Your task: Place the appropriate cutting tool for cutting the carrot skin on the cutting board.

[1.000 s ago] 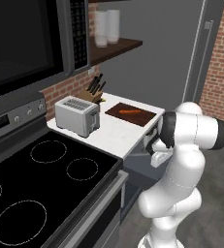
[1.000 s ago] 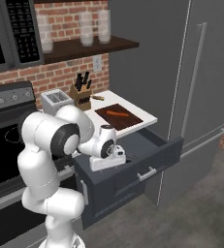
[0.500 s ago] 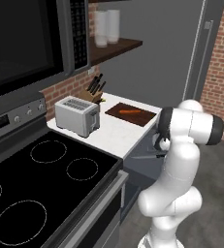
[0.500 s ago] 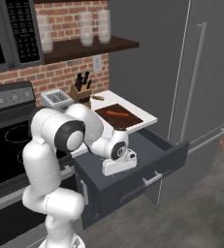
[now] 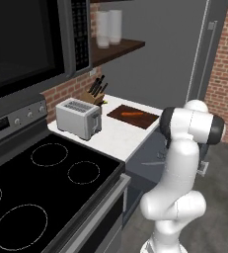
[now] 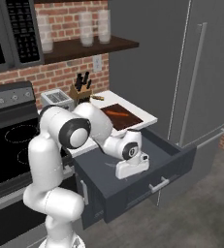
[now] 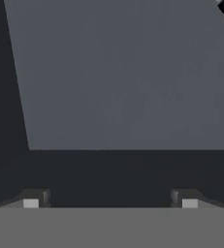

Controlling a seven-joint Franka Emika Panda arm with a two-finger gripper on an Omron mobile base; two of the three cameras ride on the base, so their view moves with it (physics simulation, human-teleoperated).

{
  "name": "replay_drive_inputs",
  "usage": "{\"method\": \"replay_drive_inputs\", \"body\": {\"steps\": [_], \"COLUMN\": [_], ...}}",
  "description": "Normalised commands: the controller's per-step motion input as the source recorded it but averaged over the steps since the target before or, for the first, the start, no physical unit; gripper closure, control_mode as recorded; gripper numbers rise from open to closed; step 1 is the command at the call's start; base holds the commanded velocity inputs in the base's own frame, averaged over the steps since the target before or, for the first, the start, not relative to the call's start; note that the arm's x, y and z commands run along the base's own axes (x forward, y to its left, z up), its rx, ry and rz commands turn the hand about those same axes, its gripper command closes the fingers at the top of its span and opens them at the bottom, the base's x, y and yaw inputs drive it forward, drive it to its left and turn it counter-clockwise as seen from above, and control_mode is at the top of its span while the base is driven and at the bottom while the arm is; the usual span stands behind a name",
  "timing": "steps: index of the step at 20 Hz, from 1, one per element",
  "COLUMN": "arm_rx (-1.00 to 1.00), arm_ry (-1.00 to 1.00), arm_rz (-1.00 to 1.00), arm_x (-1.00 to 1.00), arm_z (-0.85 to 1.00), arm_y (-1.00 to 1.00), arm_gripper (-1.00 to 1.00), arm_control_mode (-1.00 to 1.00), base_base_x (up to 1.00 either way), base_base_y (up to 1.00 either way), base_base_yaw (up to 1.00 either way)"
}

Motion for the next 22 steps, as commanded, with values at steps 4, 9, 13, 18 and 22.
{"method": "replay_drive_inputs", "body": {"steps": [4, 9, 13, 18, 22], "arm_rx": [0.09, 0.19, 0.11, 0.00, 0.00], "arm_ry": [-0.06, -0.18, -0.10, 0.00, 0.09], "arm_rz": [0.11, 0.13, 0.13, 0.16, 0.19], "arm_x": [0.28, 0.68, 0.71, 0.77, 0.74], "arm_z": [0.29, 0.24, 0.03, 0.00, -0.01], "arm_y": [-0.04, 0.00, -0.02, -0.05, -0.09], "arm_gripper": [-1.00, -1.00, -1.00, -1.00, -1.00], "arm_control_mode": [-1.00, -1.00, -1.00, -1.00, -1.00], "base_base_x": [0.00, 0.00, 0.00, 0.00, 0.00], "base_base_y": [0.00, 0.00, 0.00, 0.00, 0.00], "base_base_yaw": [0.00, 0.00, 0.00, 0.00, 0.00]}}
